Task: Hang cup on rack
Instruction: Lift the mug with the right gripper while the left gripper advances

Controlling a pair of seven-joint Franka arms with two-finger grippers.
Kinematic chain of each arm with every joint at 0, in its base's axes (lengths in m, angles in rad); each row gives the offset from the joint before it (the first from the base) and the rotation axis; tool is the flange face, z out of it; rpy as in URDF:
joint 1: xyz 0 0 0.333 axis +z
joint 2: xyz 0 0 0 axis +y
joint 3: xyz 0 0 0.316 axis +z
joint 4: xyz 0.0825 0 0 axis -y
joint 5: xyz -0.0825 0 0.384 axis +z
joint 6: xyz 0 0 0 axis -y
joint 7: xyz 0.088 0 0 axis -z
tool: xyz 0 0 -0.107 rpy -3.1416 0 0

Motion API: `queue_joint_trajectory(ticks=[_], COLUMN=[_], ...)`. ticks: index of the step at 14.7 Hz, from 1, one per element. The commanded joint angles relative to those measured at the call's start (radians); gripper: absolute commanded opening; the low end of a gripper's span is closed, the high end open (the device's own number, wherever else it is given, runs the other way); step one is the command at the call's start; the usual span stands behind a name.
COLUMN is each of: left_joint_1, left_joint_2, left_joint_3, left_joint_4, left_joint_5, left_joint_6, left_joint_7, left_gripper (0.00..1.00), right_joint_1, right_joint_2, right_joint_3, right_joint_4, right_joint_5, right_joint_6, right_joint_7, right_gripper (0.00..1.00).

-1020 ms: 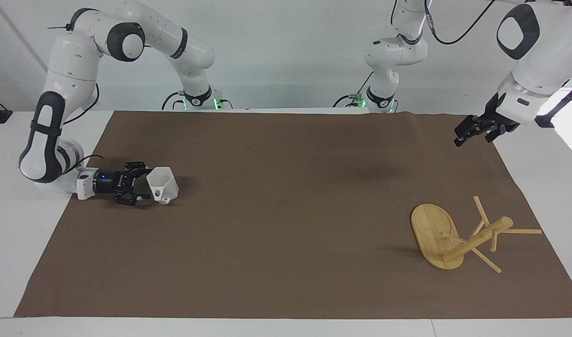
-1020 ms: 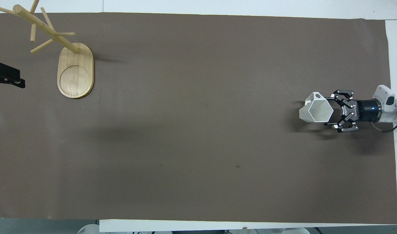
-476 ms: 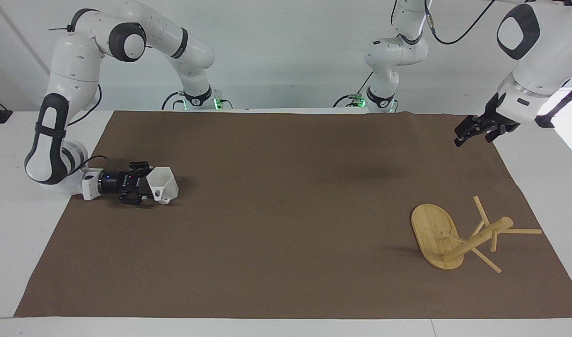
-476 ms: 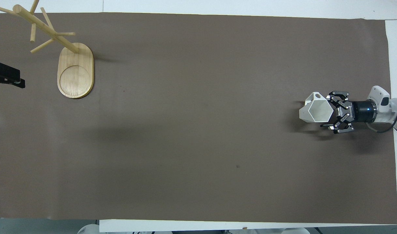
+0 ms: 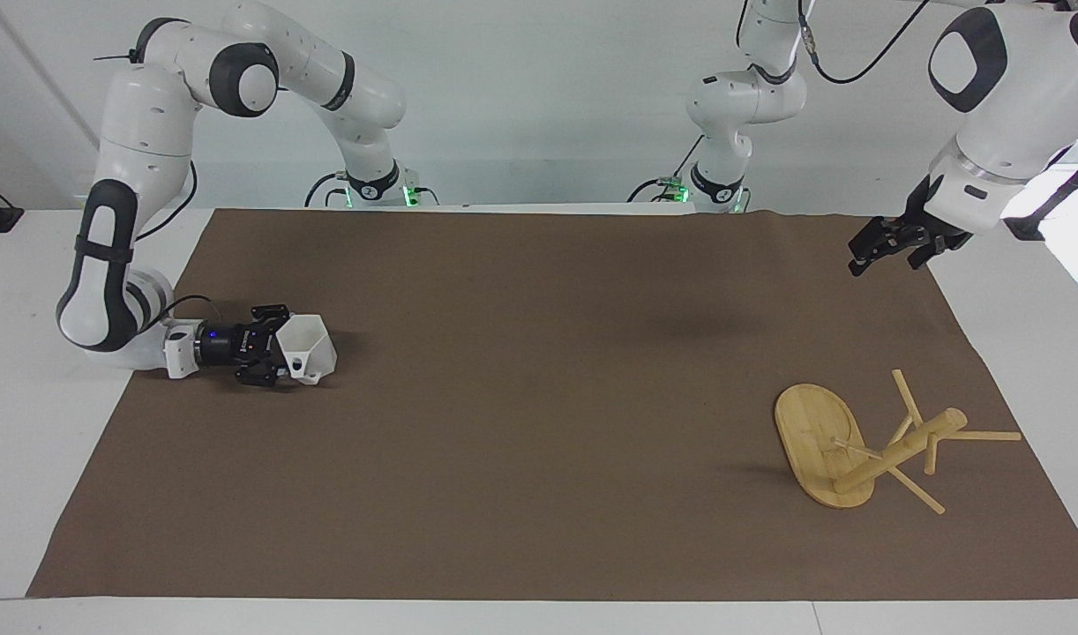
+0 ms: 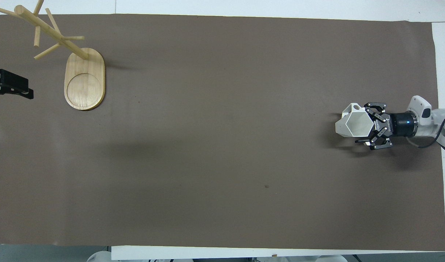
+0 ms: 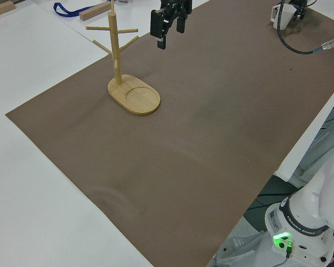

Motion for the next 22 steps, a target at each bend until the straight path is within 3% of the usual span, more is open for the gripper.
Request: queue_joint_trajectory(ticks=[1, 7, 10, 16, 22], left_joint_1=[-0.015, -0.010, -0.012, -0.015, -0.016], left_joint_2=[-0.031, -0.031, -0.031, -0.040, -0.057], left_joint_3=[0.004, 0.005, 0.005, 0.005, 0.005], left_joint_4=[-0.035, -0.035, -0.035, -0.061, -0.102], left_joint_5=[0.015, 0.015, 0.016, 0.016, 0.016], left_joint_6=[-0.009, -0.014, -0.013, 0.001, 0.035], left_joint_7=[-0.016, -0.013, -0.015, -0.016, -0.016], left_gripper=[0.99, 0.99, 0.99, 0.99, 0.99], right_joint_1=[-0.003, 0.017, 0.019, 0.040, 0.059], right_joint_2=[-0.016, -0.020, -0.021, -0.024, -0.053], right_joint_3=[0.003, 0.003, 0.003, 0.003, 0.003], right_joint_4=[-0.028, -0.038, -0.044, -0.043, -0.043], right_joint_5=[-0.001, 0.013, 0.015, 0.015, 0.021], right_joint_6=[0.016, 0.019, 0.030, 0.062, 0.095], right_joint_7=[-0.028, -0.025, -0.020, 0.033, 0.067], right_gripper=[1.00, 0.99, 0.94, 0.45, 0.21])
